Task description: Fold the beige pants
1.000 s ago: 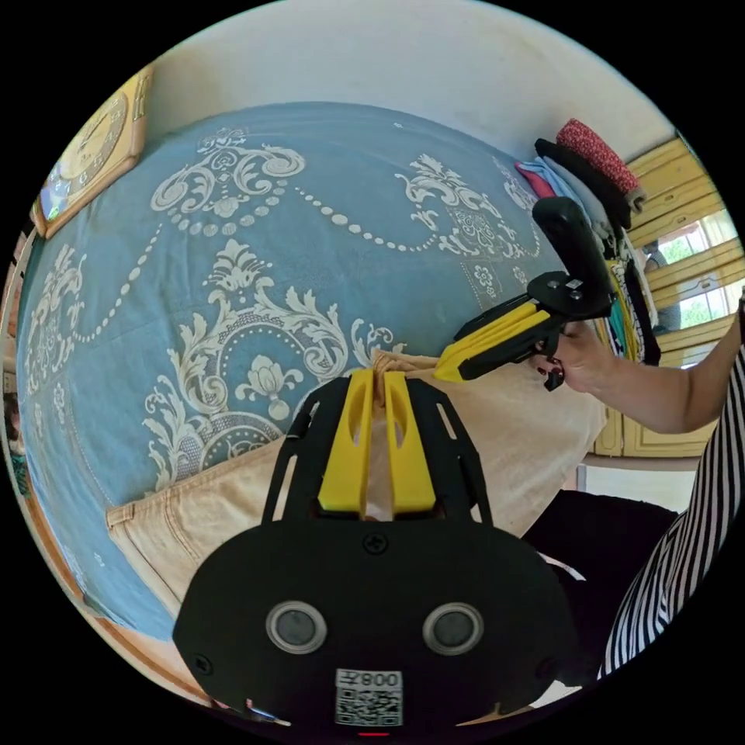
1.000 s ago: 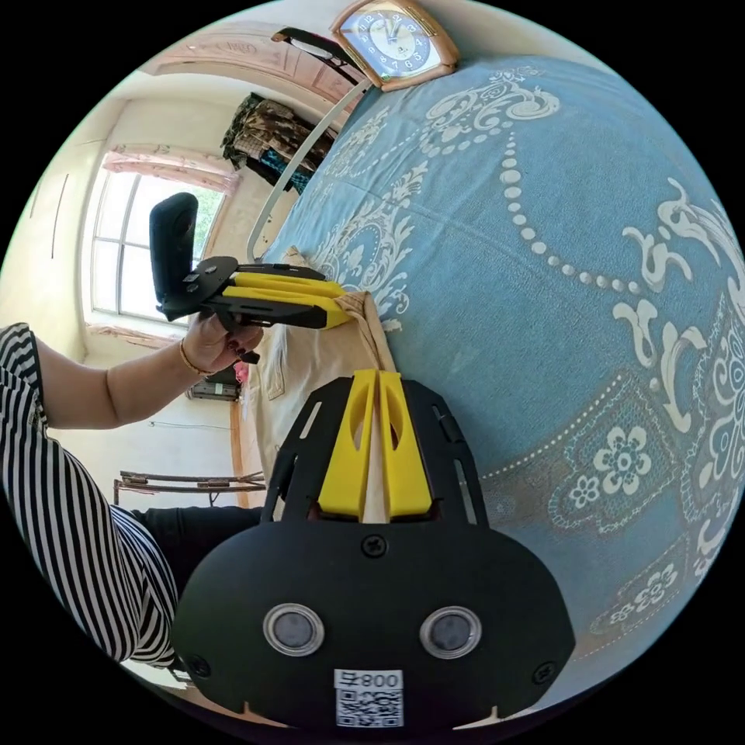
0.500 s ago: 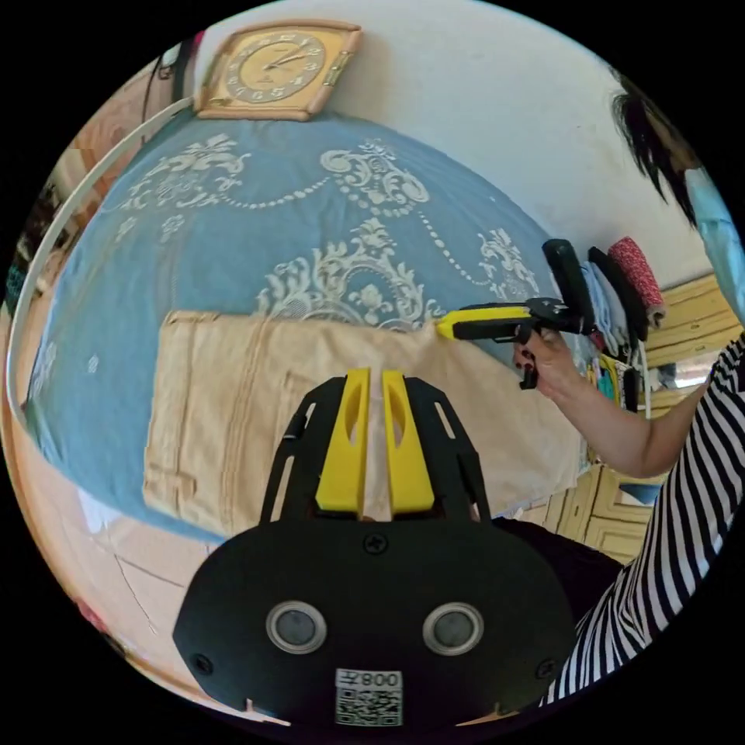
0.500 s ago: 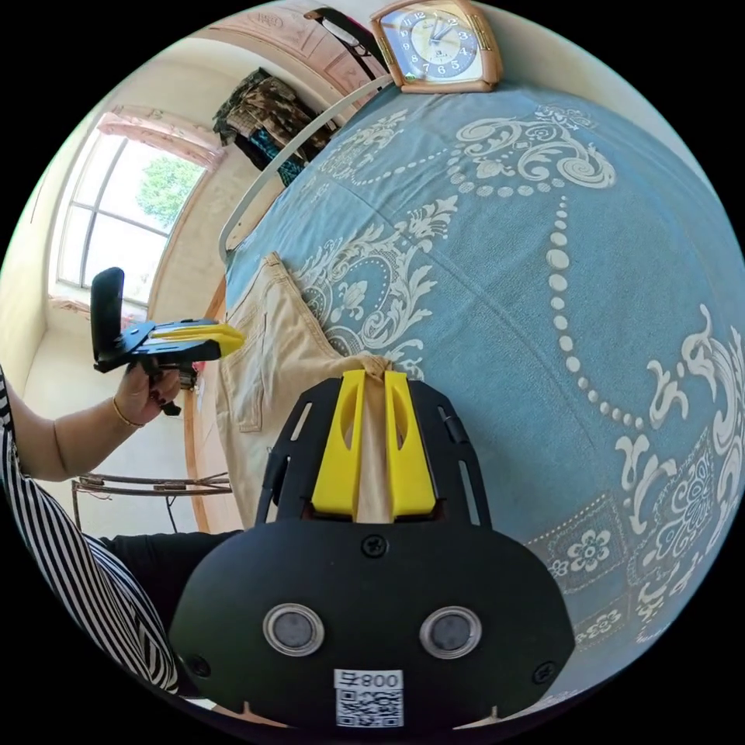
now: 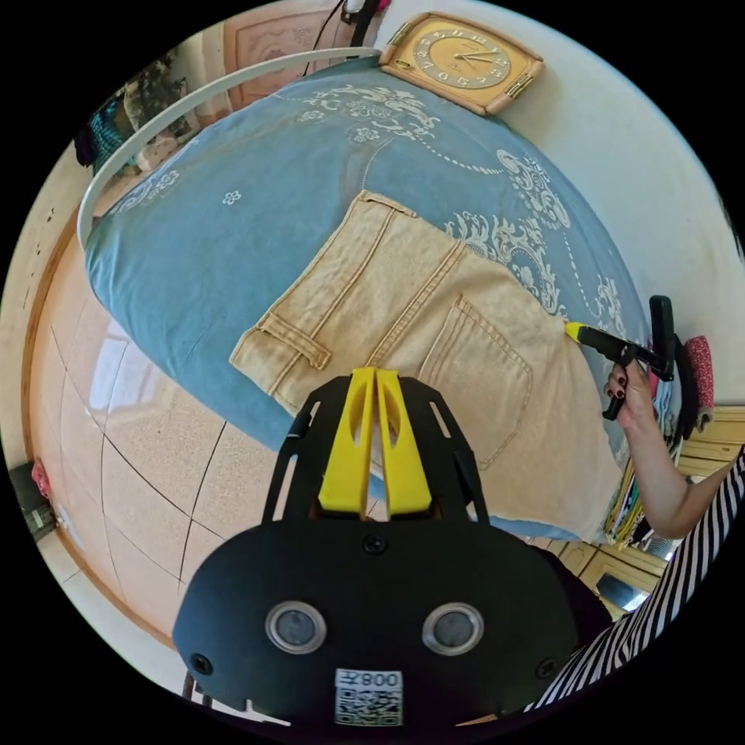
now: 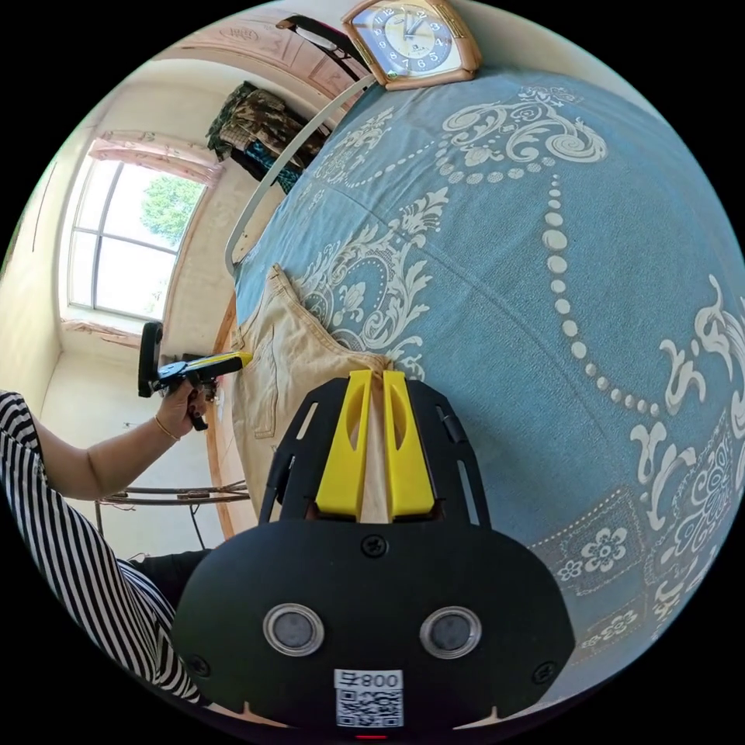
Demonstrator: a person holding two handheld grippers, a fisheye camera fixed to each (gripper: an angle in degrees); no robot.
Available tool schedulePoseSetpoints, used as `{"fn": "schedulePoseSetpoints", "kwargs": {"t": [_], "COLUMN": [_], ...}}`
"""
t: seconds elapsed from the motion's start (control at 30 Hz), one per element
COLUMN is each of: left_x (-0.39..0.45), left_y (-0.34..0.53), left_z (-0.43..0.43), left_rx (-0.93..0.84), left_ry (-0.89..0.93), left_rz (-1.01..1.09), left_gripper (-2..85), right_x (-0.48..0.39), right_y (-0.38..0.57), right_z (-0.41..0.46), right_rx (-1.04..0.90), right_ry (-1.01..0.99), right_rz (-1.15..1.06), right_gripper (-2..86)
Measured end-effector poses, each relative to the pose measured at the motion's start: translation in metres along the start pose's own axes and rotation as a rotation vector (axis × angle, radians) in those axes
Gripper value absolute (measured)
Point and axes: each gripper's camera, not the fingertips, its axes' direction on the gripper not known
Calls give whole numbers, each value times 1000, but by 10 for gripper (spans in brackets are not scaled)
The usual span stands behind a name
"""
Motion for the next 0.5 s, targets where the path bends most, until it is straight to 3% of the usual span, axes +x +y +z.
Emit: {"fn": "schedulePoseSetpoints", "kwargs": {"t": [0.2, 0.33, 0.4, 0.5], "left_x": [5, 3, 18, 56], "left_y": [12, 6, 5, 3], "left_z": [2, 24, 19, 16], "left_rx": [26, -24, 1, 18], "left_ry": [-106, -55, -104, -8], "left_rz": [-71, -93, -55, 90], "left_gripper": [1, 2, 2, 3], "right_x": [-1, -1, -1, 4], "right_y": [17, 37, 52, 90], "right_z": [-26, -47, -58, -80], "right_rx": [66, 107, 111, 109], "right_ry": [23, 28, 47, 67], "right_rz": [-16, -5, 0, 55], "right_gripper": [12, 11, 13, 19]}}
